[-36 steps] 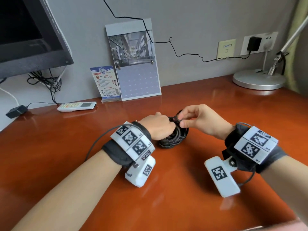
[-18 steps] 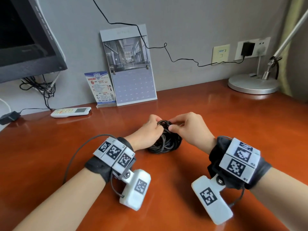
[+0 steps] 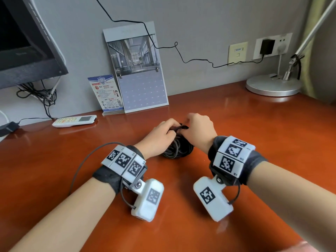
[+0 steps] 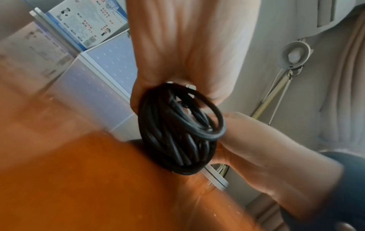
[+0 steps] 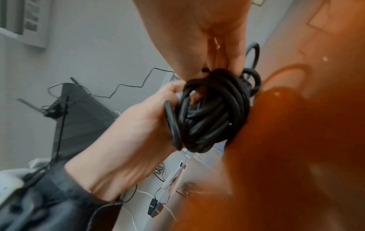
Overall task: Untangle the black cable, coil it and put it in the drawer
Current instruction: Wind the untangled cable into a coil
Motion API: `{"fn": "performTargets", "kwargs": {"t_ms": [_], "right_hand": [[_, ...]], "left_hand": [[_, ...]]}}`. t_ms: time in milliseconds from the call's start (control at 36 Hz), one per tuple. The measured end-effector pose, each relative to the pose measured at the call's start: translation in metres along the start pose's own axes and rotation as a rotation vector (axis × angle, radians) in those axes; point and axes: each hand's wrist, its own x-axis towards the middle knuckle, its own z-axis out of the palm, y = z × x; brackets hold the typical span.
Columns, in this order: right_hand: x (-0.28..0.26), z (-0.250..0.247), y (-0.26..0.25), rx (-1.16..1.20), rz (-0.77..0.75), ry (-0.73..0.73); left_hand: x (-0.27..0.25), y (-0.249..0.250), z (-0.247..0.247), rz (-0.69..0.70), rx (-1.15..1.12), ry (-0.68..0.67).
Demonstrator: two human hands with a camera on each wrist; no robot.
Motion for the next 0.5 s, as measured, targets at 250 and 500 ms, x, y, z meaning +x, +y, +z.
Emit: {"fn": "performTargets", "kwargs": {"t_ms": [250,500], "right_hand": [[-0.001,-0.009,-0.006,0.072,0.052,-0.170],[-0.008,-0.038,0.005,0.638,0.336,-0.485]], "left_hand": [[0.007,0.005,-0.004,-0.064,0.060,0.002],[0.008,0.014,0.009,0.009,0.080,0.079]]}}
